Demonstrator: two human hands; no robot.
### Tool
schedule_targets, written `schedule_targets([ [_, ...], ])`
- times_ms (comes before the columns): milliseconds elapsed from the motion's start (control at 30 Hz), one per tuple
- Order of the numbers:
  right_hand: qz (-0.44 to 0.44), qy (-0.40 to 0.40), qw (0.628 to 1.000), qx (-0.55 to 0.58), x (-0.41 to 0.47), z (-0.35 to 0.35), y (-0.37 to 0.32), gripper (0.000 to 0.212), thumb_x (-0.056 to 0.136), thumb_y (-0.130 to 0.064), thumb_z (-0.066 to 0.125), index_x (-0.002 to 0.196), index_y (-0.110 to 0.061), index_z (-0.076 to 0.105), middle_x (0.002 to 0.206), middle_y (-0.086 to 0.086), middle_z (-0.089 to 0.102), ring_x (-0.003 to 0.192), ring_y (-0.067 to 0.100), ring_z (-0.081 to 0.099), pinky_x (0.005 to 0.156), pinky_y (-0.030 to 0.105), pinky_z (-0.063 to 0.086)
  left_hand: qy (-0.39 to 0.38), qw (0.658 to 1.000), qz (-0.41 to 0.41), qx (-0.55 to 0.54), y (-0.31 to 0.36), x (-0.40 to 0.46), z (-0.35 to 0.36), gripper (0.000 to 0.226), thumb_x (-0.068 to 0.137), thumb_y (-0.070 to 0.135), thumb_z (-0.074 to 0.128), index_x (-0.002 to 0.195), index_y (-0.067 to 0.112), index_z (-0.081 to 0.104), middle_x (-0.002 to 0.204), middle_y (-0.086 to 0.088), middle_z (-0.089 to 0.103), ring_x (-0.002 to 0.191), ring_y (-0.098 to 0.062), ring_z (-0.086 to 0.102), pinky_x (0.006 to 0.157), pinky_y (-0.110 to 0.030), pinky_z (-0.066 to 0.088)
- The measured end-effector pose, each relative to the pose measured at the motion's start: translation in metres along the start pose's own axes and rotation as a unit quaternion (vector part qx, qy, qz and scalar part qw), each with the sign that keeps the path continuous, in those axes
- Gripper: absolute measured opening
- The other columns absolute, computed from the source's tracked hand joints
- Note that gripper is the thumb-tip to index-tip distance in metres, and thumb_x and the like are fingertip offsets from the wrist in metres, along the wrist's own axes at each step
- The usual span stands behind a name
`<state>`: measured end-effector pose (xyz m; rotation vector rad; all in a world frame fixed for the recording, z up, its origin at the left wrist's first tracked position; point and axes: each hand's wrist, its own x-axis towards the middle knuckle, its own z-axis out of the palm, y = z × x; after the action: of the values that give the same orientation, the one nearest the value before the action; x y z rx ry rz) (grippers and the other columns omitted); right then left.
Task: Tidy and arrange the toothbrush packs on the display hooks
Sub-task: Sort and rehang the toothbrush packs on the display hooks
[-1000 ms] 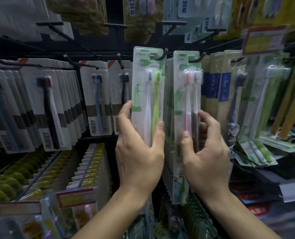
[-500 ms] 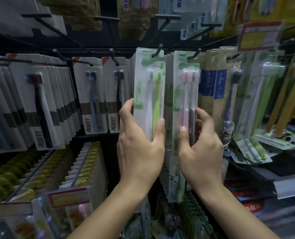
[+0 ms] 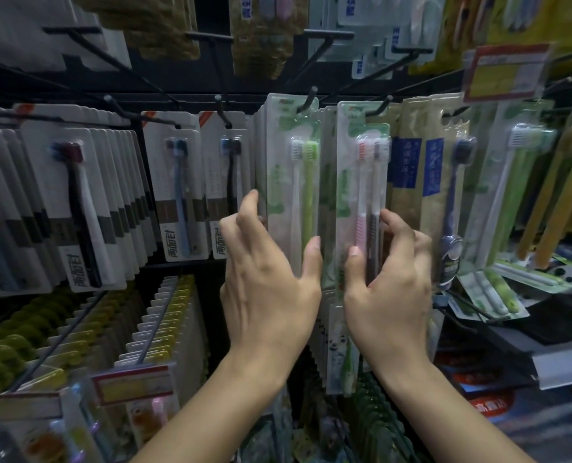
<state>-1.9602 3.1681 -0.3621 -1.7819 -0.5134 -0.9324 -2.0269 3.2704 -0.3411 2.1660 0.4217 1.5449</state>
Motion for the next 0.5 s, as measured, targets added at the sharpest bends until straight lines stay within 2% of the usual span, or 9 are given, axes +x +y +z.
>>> schedule_targets([
  [100, -0.003, 0.009, 1.0, 0.001, 0.001, 0.001, -0.003, 0.054, 0.099, -0.022, 0.064, 0.149, -0.015, 0.045, 0.137, 0.004, 0.049, 0.116, 0.008, 0.049, 0.093, 0.008, 0.027, 0.006, 1.0, 0.022, 0.015, -0.002, 0.001, 0.0, 0.083, 0.09, 0.041, 0.077, 0.154, 0.016, 0.03, 0.134, -0.002, 0.034, 0.109, -0.008, 0.045, 0.087, -0.019, 0.041],
  [167, -0.016, 0.016, 1.0, 0.002, 0.003, 0.001, -0.005, 0.055, 0.098, -0.02, 0.065, 0.149, -0.014, 0.045, 0.141, 0.005, 0.047, 0.125, 0.014, 0.049, 0.098, 0.007, 0.026, 0.011, 0.999, 0.038, 0.02, -0.002, 0.002, 0.001, 0.085, 0.089, 0.036, 0.078, 0.155, 0.014, 0.031, 0.138, -0.004, 0.034, 0.123, -0.014, 0.045, 0.098, -0.02, 0.04],
  [267, -0.06, 0.023, 0.998, -0.025, 0.006, 0.002, -0.008, 0.057, 0.098, -0.016, 0.062, 0.152, -0.009, 0.045, 0.152, 0.01, 0.042, 0.141, 0.021, 0.042, 0.112, 0.009, 0.021, 0.01, 0.996, 0.079, 0.034, 0.0, 0.004, 0.0, 0.084, 0.088, 0.029, 0.078, 0.158, 0.014, 0.033, 0.149, -0.007, 0.035, 0.138, -0.021, 0.04, 0.115, -0.029, 0.039],
  [400, -0.13, 0.012, 0.989, -0.071, 0.011, 0.005, -0.012, 0.061, 0.099, -0.012, 0.06, 0.157, -0.011, 0.042, 0.166, 0.012, 0.027, 0.155, 0.029, 0.027, 0.122, 0.017, 0.013, 0.002, 0.987, 0.14, 0.076, 0.002, 0.01, -0.001, 0.079, 0.091, 0.023, 0.073, 0.161, 0.017, 0.036, 0.165, -0.008, 0.028, 0.156, -0.029, 0.025, 0.127, -0.042, 0.029],
  [500, -0.167, 0.003, 0.98, -0.107, 0.016, 0.007, -0.014, 0.062, 0.101, -0.012, 0.058, 0.159, -0.014, 0.039, 0.171, 0.011, 0.018, 0.157, 0.031, 0.02, 0.127, 0.031, 0.018, -0.013, 0.983, 0.16, 0.087, 0.006, 0.02, -0.001, 0.08, 0.094, 0.022, 0.067, 0.165, 0.021, 0.03, 0.173, -0.006, 0.018, 0.162, -0.026, 0.01, 0.13, -0.043, 0.022],
])
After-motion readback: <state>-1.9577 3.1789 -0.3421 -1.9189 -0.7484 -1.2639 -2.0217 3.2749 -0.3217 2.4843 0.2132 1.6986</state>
